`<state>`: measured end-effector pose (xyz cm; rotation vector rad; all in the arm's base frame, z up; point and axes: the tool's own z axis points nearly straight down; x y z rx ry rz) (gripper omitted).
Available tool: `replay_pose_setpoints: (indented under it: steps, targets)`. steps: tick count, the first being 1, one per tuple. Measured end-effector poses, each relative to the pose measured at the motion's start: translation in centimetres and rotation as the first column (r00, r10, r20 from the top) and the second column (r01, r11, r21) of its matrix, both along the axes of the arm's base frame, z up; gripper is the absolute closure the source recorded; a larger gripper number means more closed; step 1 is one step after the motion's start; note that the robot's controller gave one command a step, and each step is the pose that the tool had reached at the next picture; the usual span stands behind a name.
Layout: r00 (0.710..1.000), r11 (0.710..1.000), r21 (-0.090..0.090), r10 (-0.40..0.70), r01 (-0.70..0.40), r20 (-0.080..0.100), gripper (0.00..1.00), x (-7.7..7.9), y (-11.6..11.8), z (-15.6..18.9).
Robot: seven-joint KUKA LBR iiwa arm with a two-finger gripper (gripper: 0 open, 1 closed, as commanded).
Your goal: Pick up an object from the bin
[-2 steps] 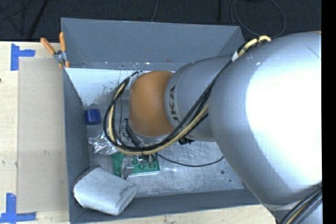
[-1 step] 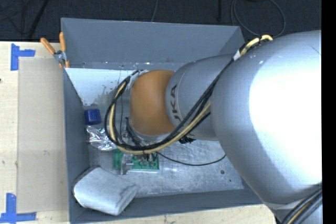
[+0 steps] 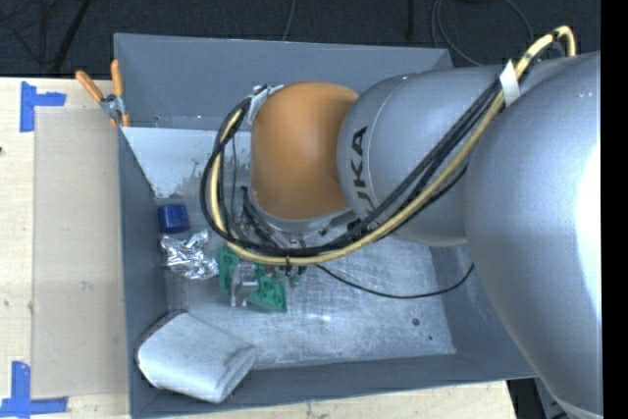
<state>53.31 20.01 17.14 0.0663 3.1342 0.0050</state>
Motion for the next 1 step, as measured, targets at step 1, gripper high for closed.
replay_pose_setpoints:
  steps: [1]
  targets:
    - [0.993,0.993,-0.002,-0.116,0.116,-0.001,1.0,4.9,-2.51,3.7]
